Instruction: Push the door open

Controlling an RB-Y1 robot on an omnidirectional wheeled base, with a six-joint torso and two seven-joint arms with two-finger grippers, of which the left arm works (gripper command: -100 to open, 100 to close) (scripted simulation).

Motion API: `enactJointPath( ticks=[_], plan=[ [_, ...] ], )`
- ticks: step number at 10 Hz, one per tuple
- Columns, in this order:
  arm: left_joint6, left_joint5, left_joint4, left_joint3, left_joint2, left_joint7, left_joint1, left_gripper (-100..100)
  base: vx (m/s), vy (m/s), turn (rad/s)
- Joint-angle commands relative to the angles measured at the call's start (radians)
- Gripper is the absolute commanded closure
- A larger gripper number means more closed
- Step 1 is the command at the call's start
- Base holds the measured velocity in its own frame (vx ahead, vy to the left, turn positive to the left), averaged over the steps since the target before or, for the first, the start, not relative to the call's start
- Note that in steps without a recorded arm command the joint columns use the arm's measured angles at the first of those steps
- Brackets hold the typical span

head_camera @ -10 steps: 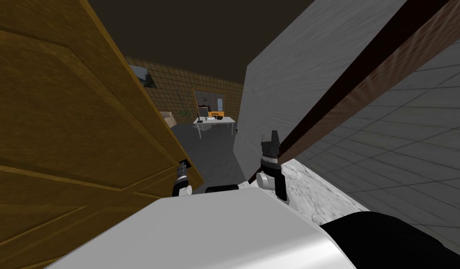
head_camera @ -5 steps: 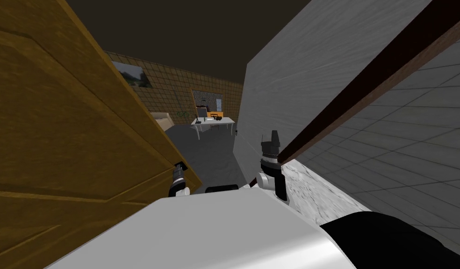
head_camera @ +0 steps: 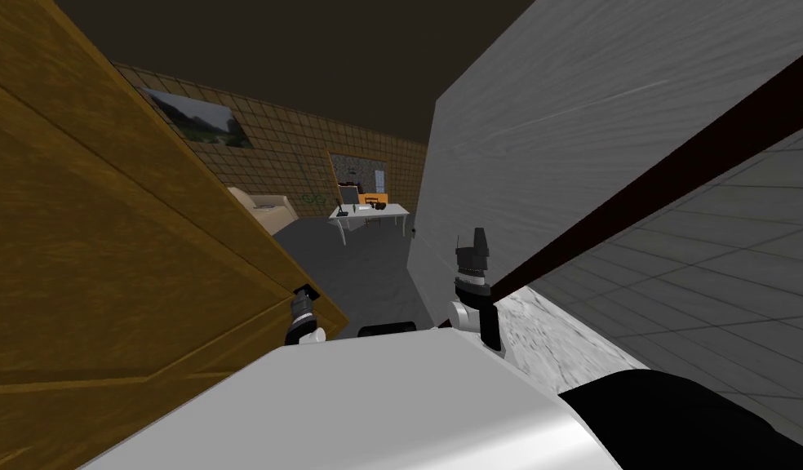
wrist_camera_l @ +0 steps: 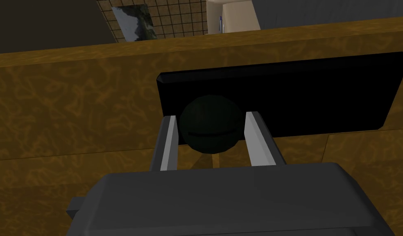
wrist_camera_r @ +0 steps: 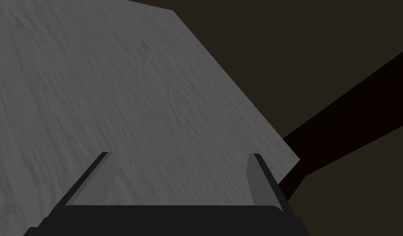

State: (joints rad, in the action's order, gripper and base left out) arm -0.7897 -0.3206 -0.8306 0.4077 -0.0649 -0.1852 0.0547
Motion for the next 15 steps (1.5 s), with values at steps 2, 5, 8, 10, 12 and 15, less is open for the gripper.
enactJointPath(
  ticks=[2, 5, 8, 10, 12, 15],
  plan=[
    [-0.008, -0.038, -0.006, 0.042, -0.016, -0.017, 0.013, 100, 0.158, 0.045, -0.042],
    [-0.008, -0.064, -0.012, 0.067, -0.019, -0.029, 0.021, 100, 0.114, 0.042, -0.026],
    [-0.009, -0.109, -0.023, 0.109, -0.021, -0.050, 0.036, 100, 0.139, 0.048, -0.033],
    [-0.009, -0.127, -0.028, 0.126, -0.021, -0.059, 0.042, 100, 0.134, 0.062, -0.028],
    [-0.009, -0.153, -0.034, 0.152, -0.019, -0.071, 0.051, 100, 0.125, 0.069, -0.041],
    [-0.009, -0.196, -0.045, 0.192, -0.013, -0.092, 0.065, 100, 0.166, 0.067, -0.028]
  ],
)
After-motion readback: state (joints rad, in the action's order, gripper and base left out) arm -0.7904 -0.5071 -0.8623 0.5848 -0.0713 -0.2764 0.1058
